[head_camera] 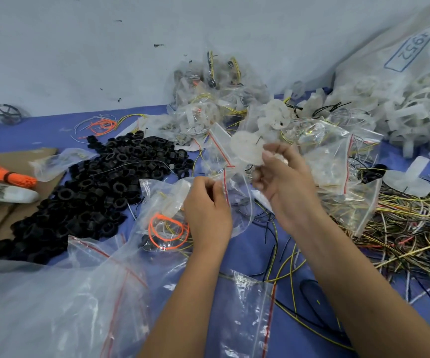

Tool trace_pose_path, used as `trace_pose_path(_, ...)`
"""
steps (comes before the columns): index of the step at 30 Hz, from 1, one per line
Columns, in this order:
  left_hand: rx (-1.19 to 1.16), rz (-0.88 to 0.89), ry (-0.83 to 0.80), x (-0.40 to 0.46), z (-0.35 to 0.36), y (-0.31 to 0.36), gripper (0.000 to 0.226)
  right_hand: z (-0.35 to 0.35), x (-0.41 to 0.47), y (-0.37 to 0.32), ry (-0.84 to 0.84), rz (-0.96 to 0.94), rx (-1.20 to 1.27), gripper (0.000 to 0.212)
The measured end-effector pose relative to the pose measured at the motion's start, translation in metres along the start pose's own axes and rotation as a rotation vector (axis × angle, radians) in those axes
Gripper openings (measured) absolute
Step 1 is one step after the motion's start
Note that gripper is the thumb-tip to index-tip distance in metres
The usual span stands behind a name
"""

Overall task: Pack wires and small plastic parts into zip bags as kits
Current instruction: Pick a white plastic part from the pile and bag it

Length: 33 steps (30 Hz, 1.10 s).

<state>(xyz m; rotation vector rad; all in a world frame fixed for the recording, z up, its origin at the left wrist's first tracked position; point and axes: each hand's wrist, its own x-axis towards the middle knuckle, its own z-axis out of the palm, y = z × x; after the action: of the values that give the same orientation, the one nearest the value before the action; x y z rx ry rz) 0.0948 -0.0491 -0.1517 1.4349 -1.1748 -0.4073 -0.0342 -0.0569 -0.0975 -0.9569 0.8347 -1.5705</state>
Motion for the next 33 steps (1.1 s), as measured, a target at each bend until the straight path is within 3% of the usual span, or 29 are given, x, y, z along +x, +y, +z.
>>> trace_pose_path(3, -0.123, -0.033, 0.028, 0.000, -0.001, 0.003, 0.015, -0.005, -0.010, 0.008, -0.009, 0.271, 0.194, 0.015)
trace_pose_path(7, -0.236, -0.039, 0.080, -0.001, -0.002, 0.005, 0.019, -0.007, -0.011, 0.011, -0.016, 0.340, 0.094, 0.017)
trace_pose_path(13, -0.230, 0.082, 0.177, -0.005, -0.004, 0.011, 0.013, -0.007, -0.014, 0.022, -0.028, 0.159, -0.437, 0.015)
trace_pose_path(22, -0.118, 0.241, 0.287, -0.007, -0.011, 0.019, 0.014, -0.010, -0.020, 0.021, -0.353, -0.339, -0.895, 0.021)
trace_pose_path(25, -0.066, 0.326, 0.243, -0.011, -0.012, 0.021, 0.018, -0.006, -0.021, 0.026, -0.389, -0.334, -0.875, 0.021)
trace_pose_path(30, -0.054, 0.445, 0.153, -0.020, -0.011, 0.033, 0.025, -0.002, -0.023, 0.028, -0.399, -0.244, -0.587, 0.016)
trace_pose_path(33, -0.081, 0.504, 0.105, -0.027, -0.009, 0.038, 0.030, 0.001, -0.025, 0.029, -0.430, -0.252, -0.586, 0.031)
